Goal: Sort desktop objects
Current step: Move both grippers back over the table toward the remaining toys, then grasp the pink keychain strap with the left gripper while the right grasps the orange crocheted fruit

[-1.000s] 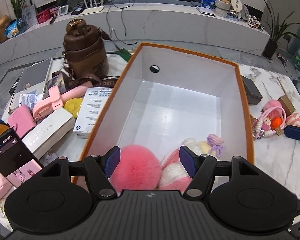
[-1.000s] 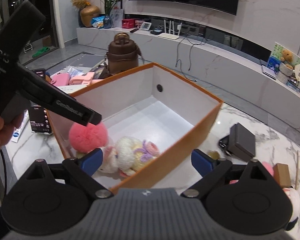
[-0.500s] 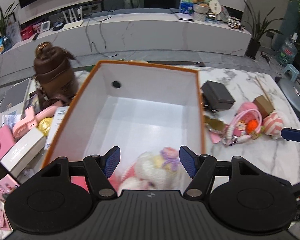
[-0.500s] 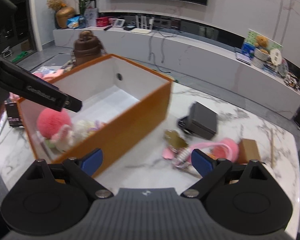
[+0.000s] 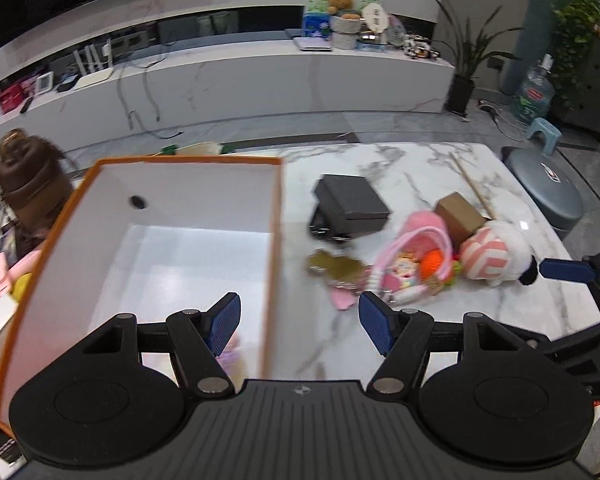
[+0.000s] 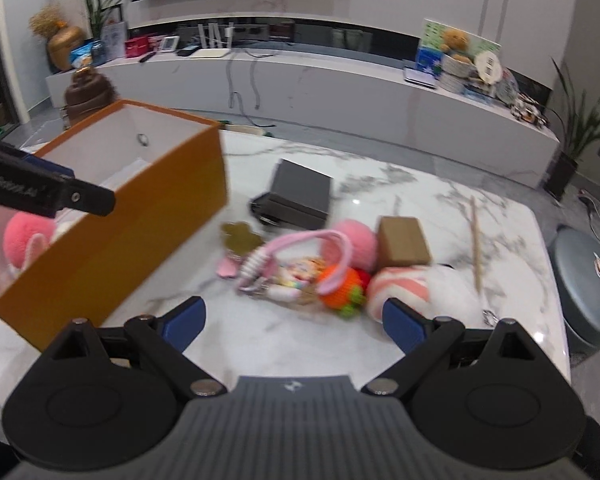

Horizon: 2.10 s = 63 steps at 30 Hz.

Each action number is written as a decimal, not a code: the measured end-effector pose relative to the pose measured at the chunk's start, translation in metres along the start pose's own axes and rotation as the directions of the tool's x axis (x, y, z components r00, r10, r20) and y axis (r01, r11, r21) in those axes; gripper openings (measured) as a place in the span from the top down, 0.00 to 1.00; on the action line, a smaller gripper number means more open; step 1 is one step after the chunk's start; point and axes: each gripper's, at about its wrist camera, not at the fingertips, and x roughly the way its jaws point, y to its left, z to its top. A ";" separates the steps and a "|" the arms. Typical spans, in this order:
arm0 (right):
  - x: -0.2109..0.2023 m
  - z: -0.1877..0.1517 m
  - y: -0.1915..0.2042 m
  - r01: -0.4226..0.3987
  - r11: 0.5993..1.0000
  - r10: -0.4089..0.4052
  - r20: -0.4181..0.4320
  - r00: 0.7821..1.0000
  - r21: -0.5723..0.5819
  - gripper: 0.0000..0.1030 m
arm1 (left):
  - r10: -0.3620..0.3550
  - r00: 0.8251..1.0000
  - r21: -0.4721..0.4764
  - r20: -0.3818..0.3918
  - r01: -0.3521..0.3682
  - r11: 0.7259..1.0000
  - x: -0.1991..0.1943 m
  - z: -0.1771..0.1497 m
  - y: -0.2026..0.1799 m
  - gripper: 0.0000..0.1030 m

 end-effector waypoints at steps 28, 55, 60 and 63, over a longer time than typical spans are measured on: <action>0.022 -0.025 -0.082 0.102 0.985 -0.093 -0.069 0.993 0.138 0.07 | -0.219 0.975 0.227 -0.045 0.223 0.948 0.115 -0.012 -0.112 0.41; 0.042 -0.029 -0.117 0.129 0.959 -0.118 -0.059 0.991 0.251 0.07 | -0.240 0.970 0.170 -0.030 0.241 0.955 0.116 0.000 -0.088 0.81; 0.050 -0.025 -0.112 0.104 0.961 -0.102 -0.020 0.995 0.257 0.07 | -0.236 0.972 0.171 0.000 0.232 0.958 0.100 0.005 -0.082 0.85; 0.059 -0.022 -0.109 0.125 0.957 -0.127 -0.006 0.992 0.260 0.05 | -0.243 0.970 0.168 0.003 0.239 0.956 0.095 0.005 -0.080 0.88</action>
